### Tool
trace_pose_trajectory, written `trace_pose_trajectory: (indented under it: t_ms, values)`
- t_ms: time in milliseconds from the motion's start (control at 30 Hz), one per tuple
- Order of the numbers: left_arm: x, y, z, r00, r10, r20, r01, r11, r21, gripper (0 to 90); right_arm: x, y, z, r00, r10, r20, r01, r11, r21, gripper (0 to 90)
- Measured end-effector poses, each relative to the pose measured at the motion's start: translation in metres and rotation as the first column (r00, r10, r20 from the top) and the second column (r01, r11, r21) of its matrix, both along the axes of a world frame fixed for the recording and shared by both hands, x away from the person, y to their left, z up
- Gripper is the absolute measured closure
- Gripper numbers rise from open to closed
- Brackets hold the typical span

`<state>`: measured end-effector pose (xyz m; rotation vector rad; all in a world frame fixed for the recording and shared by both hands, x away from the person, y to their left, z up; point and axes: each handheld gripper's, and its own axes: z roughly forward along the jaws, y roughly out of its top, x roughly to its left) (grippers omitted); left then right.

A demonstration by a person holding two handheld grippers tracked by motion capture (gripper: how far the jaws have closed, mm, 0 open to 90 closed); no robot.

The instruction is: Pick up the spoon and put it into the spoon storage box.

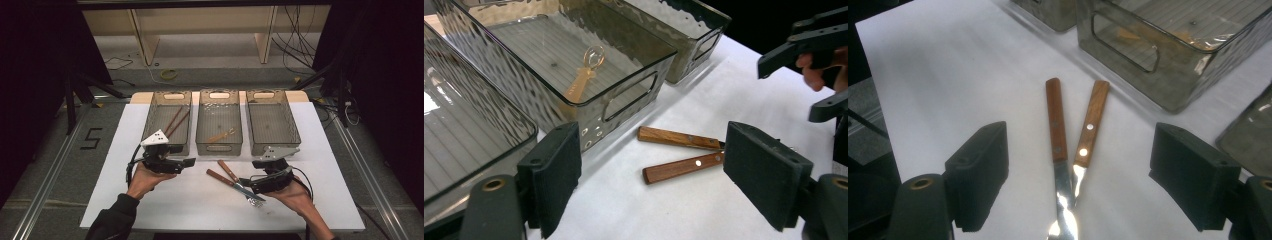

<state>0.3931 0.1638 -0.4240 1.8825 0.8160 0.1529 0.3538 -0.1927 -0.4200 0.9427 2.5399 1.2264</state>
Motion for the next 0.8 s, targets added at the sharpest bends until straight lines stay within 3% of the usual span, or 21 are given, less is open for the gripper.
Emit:
trace_pose_trajectory:
  t_ms: [267, 433, 800]
  values:
    - [-0.015, 0.008, -0.015, 0.9996, 0.029, -0.004, -0.029, 0.9996, -0.007, 22.0, 0.009, 0.010, -0.002, 0.9994, 0.032, -0.016, -0.032, 0.9988, -0.038, 26.0]
    - [-0.022, 0.014, -0.017, 0.9990, 0.045, 0.007, -0.045, 0.9988, -0.021, 21.9, 0.013, 0.020, -0.001, 0.9982, 0.055, -0.026, -0.056, 0.9963, -0.065, 26.4]
    - [-0.029, 0.016, -0.022, 0.9985, 0.044, 0.034, -0.044, 0.9989, 0.014, 21.3, 0.019, 0.039, -0.005, 0.9923, 0.110, -0.058, -0.116, 0.9852, -0.126, 30.5]
